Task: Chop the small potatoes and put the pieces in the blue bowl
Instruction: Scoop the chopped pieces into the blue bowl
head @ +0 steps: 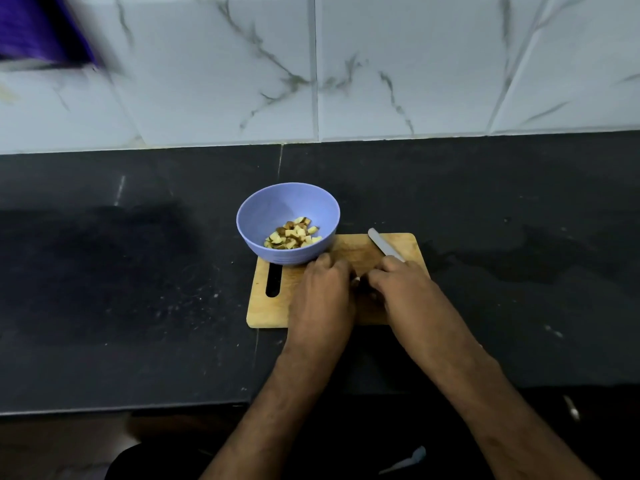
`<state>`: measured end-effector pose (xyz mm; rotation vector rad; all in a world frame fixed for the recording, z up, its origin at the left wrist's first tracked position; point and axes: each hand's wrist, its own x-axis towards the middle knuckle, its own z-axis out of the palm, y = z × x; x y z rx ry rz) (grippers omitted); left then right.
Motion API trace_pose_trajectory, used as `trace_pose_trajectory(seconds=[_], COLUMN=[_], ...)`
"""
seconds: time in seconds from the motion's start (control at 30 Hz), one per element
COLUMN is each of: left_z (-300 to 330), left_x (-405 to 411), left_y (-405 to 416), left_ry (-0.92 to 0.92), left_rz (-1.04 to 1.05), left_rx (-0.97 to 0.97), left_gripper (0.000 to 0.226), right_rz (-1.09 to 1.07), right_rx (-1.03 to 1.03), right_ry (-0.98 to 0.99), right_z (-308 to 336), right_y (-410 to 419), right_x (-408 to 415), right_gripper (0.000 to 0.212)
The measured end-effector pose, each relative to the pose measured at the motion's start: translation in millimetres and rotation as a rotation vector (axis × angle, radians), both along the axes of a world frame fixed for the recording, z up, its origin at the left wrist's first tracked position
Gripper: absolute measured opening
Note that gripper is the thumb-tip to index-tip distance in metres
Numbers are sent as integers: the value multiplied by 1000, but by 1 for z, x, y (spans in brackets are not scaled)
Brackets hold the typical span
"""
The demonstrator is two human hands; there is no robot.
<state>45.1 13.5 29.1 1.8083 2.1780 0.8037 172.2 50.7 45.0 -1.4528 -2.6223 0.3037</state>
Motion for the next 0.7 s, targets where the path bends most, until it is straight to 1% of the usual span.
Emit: trace_pose_trajectory(seconds=[0.07, 0.13, 0.27, 0.3, 0.37, 0.47, 0.5, 0.57, 0.63, 0.7], left_z=[2, 4, 8, 11, 16, 24, 28, 36, 42, 45], left_x=[1, 0, -3, -3, -4, -8, -11, -20, -30, -42], left_y=[-2, -5, -11, -13, -17, -19, -19, -16, -11, -4], left_ry=[-1, -8, -94, -113, -134, -162, -171, -173, -160, -133], left_rz=[16, 28, 24, 29, 45, 76, 86, 108, 146, 186], left_rx=[11, 31, 67, 86, 163, 309, 355, 436, 469, 483], left_gripper=[9, 14, 28, 27, 16, 3, 3, 5, 6, 16], right_rz=[-31, -45, -53, -44, -45, -72, -100, -119, -85, -24], right_rx=[22, 0, 16, 34, 32, -43, -58, 15, 107, 126], right_ry=[2, -22, 67, 66, 83, 83, 120, 325, 492, 574], right_z=[1, 3, 3, 3, 4, 14, 19, 31, 43, 55], right_y=[-2, 2, 16, 18, 21, 29, 31, 30, 31, 37], right_x=[-3, -6, -8, -8, -11, -15, -15, -18, -26, -43], right_gripper=[28, 23, 12, 10, 9, 13, 15, 16, 15, 15])
